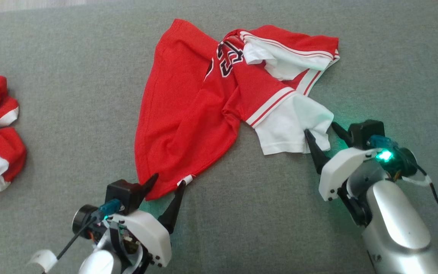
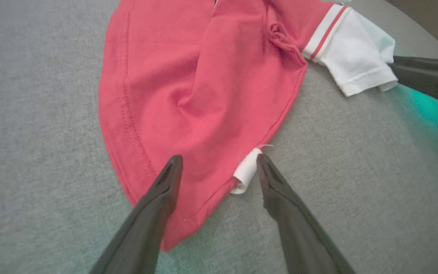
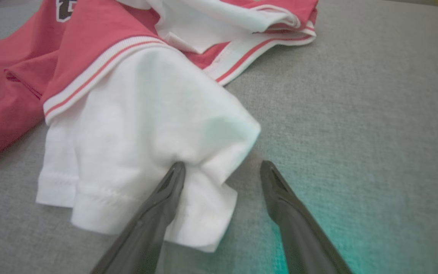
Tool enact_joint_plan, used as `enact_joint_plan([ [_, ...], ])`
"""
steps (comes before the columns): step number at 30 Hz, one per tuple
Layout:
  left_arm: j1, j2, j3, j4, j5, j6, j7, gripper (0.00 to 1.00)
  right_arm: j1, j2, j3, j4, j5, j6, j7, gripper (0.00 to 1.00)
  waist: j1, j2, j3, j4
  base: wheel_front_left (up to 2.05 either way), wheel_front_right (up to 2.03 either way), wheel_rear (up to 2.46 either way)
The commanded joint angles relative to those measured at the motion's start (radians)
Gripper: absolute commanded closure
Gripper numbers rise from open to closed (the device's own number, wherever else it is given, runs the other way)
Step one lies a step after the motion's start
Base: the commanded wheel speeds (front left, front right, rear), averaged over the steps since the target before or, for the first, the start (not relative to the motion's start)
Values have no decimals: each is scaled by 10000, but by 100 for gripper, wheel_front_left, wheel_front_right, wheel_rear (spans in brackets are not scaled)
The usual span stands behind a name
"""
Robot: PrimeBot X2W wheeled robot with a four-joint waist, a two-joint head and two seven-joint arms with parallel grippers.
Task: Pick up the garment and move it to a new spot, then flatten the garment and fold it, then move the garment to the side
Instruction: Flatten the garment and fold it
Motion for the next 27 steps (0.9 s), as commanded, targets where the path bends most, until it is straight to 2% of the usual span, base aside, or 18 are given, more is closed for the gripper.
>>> enact_joint_plan([
  [1, -352, 160, 213, -356, -102, -30, 102, 0, -370, -28, 381, -131, 153, 77, 26, 0, -2, 0, 93, 58, 0, 0, 0],
  [8, -203, 332, 66, -305, -191, -32, 388, 0, -464, -172, 880, 103, 530, 77, 57, 0, -2, 0, 149, 45, 0, 0, 0],
  [12, -111, 415, 170, -327, -182, 129, 400, 0, -471, -277, 1045, 91, 696, 77, 18, 0, -2, 0, 204, 22, 0, 0, 0],
  [27, -67, 1153, 480, -105, -91, 310, 765, 0, -323, -651, 2105, -583, 1659, 77, 564, 0, -2, 0, 301, -139, 0, 0, 0],
])
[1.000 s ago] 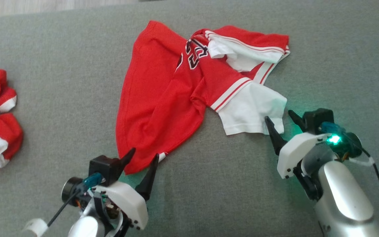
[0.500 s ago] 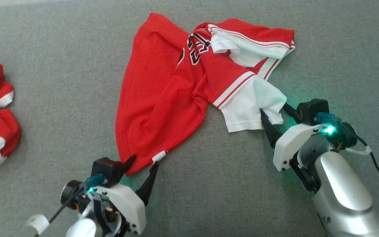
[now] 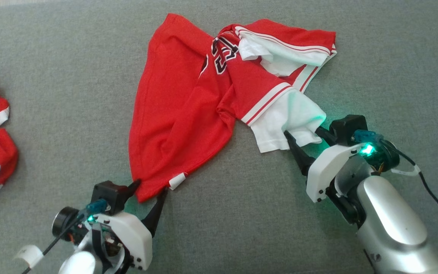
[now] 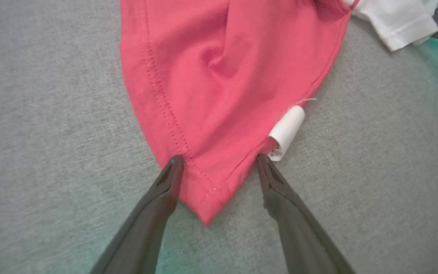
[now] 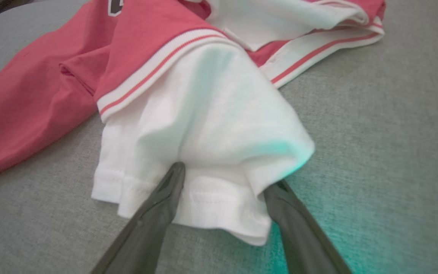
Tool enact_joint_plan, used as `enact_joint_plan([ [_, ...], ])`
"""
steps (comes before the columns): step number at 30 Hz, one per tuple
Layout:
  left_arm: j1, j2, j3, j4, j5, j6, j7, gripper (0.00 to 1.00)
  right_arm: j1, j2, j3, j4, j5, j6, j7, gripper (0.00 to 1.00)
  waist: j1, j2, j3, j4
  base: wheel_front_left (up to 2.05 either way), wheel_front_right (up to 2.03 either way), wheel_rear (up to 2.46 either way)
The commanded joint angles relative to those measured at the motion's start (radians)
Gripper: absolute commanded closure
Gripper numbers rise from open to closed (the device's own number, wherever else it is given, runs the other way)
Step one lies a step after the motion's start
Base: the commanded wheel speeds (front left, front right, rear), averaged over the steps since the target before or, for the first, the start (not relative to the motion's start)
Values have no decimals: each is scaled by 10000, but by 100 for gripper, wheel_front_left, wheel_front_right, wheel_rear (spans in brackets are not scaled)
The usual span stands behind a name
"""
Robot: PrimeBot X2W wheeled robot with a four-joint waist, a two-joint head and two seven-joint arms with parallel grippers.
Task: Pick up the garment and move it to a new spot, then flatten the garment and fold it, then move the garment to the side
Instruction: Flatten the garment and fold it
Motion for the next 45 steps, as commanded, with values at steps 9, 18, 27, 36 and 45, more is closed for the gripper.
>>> enact_joint_plan([
  [9, -185, 436, -22, 476, -253, -34, 608, 40, 75, -148, 505, -139, 754, 77, 415, 39, 0, 0, -4, -50, 0, 0, 0],
  [18, -401, 364, 172, 830, -764, -64, 122, 100, -95, 162, 98, -538, 2314, 77, -100, 100, 0, 0, -215, -201, 0, 0, 0],
  [27, -729, 266, 1315, -1198, -2059, -6, -302, 100, -80, -151, -1054, -3338, 4978, 77, -139, 100, 0, 0, -755, -397, 0, 0, 0],
  [36, -1622, 679, 2099, -4645, -3187, 50, 598, 100, -72, -711, -3025, -7293, 6571, 77, 1387, 100, 0, 0, -1658, -587, 0, 0, 0],
  [45, -3838, 1152, 2920, -6891, -4426, 453, 1945, 100, -1504, -354, -5082, -9533, 6806, 77, 3542, 100, 0, 0, -2040, -937, 0, 0, 0],
])
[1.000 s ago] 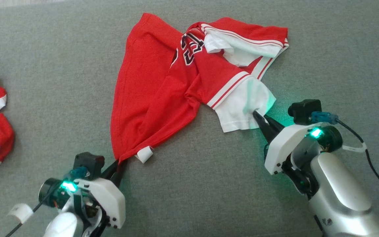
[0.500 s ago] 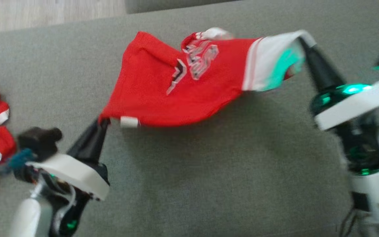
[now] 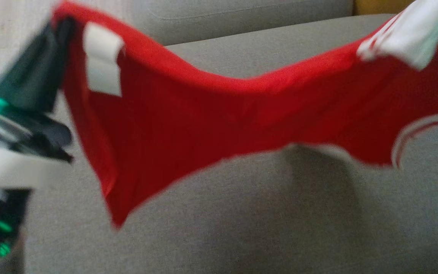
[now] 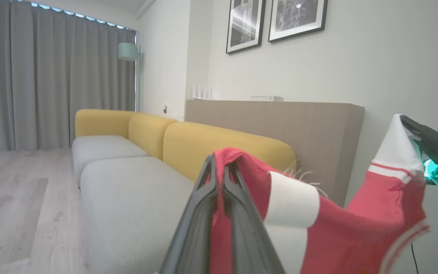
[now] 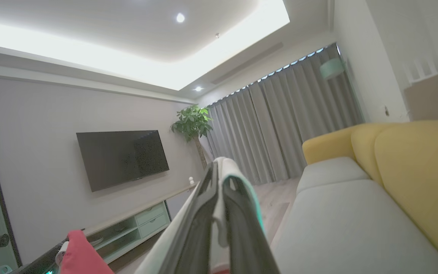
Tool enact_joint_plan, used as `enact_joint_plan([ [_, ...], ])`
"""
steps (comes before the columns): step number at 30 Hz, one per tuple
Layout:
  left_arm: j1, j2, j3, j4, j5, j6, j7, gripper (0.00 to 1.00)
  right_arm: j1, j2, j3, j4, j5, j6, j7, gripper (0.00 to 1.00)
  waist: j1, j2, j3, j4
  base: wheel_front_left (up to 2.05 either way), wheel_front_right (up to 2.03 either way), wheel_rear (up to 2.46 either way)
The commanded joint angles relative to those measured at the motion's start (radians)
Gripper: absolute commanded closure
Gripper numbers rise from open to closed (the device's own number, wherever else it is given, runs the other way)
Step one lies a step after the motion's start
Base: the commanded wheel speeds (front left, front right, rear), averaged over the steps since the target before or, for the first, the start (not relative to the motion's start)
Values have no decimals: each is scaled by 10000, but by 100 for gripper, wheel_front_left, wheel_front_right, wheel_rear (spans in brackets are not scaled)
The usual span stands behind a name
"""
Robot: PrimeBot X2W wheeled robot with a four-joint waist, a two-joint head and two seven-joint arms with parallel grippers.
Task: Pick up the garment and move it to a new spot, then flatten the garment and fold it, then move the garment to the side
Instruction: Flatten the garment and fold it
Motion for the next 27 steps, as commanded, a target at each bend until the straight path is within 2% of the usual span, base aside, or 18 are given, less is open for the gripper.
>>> enact_joint_plan([
  [1, -960, 446, 608, -263, -68, 125, 248, 100, -858, 33, -94, -314, -87, 77, 395, 100, 2, 0, 103, -106, 0, 0, 0],
  [8, -3234, 978, 666, 920, -270, 274, 1121, 100, -2999, 524, -726, 319, -648, 77, 1862, 100, 2, 0, 1294, -239, 0, 0, 0],
  [13, -5350, 1068, 186, 2817, 238, 196, 1170, 100, -4834, 882, -826, 1775, -1876, 77, 2146, 100, 2, 0, 2796, -77, 0, 0, 0],
  [17, -7402, 942, -418, 5059, 1297, 11, 383, 100, -6727, 1105, -748, 3547, -3232, 77, 1533, 100, 2, 0, 3933, 100, 0, 0, 0],
  [21, -9514, 693, -1101, 7533, 2351, -242, -1000, 100, -8727, 1266, -810, 5430, -4340, 77, 263, 100, 2, 0, 4780, 230, 0, 0, 0],
  [24, -10670, 377, -1370, 9193, 2703, -369, -2275, 100, -9879, 1331, -936, 6694, -4788, 77, -792, 100, 2, 0, 5145, 274, 0, 0, 0],
  [25, -10670, 377, -1370, 9193, 2703, -369, -2275, 100, -9879, 1331, -936, 6694, -4788, 77, -792, 100, 2, 0, 5145, 274, 0, 0, 0],
  [27, -11131, 242, -1476, 10057, 2830, -434, -3104, 100, -10324, 1352, -936, 7280, -4844, 77, -1322, 100, 2, 0, 5315, 271, 0, 0, 0],
])
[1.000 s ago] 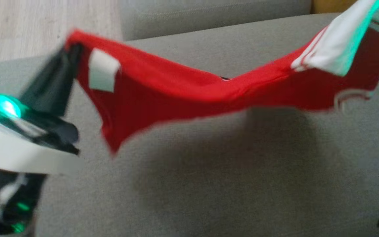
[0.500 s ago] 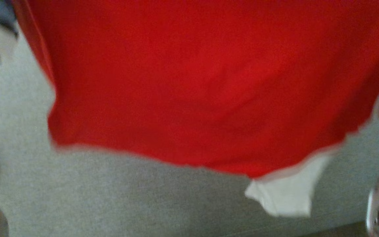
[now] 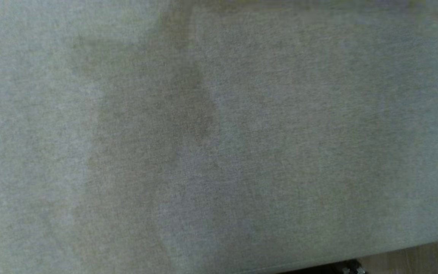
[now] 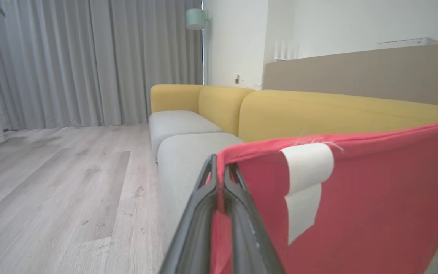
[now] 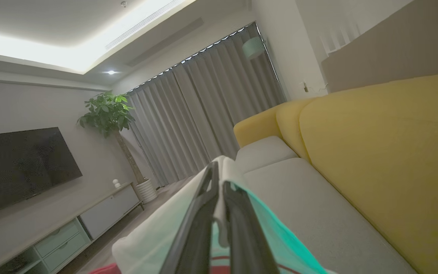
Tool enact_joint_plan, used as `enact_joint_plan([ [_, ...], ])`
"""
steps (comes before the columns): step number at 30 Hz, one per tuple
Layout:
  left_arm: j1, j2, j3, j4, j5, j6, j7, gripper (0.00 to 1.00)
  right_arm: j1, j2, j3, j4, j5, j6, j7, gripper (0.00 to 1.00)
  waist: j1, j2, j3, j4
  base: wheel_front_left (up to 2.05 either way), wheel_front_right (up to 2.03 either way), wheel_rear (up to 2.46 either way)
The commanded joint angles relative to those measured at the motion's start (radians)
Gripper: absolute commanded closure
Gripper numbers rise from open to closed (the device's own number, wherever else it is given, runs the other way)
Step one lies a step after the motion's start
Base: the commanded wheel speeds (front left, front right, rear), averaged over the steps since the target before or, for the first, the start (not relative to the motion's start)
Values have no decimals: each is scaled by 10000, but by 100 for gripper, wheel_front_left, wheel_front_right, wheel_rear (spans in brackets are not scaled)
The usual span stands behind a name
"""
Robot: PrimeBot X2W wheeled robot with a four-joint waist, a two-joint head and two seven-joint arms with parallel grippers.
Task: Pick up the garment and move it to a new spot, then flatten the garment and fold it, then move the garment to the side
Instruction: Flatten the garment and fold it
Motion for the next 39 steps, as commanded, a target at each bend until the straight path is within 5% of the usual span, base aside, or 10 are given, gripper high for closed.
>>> enact_joint_plan([
  [1, -288, 400, 117, -132, 93, -60, -156, 100, -242, 197, 48, -212, 25, 77, -118, 100, -5, 1, 336, 88, 0, 0, 0],
  [8, 300, 590, -735, 1106, 5, -219, -1965, 100, 1273, 205, 803, -21, 879, 77, -803, 100, -5, 1, 358, 28, 0, 0, 0],
  [18, 5798, 1507, -2347, -796, -1045, -187, -3285, 100, 8199, -136, 1655, -2125, 1727, 77, -1094, 100, -5, 1, -848, -136, 0, 0, 0],
  [29, 12675, 2372, -2810, -4184, -1501, 1697, -3213, 100, 13439, -985, 2232, -3335, 1003, 77, -818, 100, -5, 1, -2567, -245, 0, 0, 0],
  [39, 15718, 2508, -3055, -6907, -2226, 2748, -2813, 100, 16819, -754, 1533, -5158, 945, 77, 53, 100, -5, 1, -2902, 215, 0, 0, 0],
])
